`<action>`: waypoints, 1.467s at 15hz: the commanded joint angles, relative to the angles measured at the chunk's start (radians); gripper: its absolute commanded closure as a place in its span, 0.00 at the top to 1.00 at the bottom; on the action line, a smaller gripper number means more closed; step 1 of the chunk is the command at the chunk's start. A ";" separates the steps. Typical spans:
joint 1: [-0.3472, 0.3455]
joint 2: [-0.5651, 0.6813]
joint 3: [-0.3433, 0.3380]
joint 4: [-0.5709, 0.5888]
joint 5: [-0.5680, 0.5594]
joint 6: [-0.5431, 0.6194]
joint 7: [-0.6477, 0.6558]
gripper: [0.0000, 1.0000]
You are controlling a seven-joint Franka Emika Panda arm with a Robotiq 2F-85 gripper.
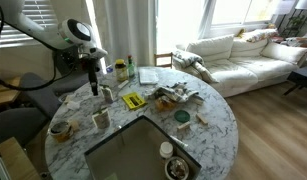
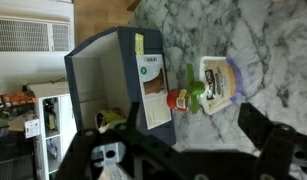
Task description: Put the two sachets in an upright position
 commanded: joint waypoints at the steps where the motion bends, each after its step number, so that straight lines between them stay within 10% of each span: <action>1: -0.028 -0.104 -0.007 -0.052 0.070 0.043 -0.051 1.00; 13: -0.151 -0.338 -0.062 -0.150 0.463 0.183 -0.365 1.00; 22: -0.168 -0.461 -0.056 -0.200 0.550 0.264 -0.432 1.00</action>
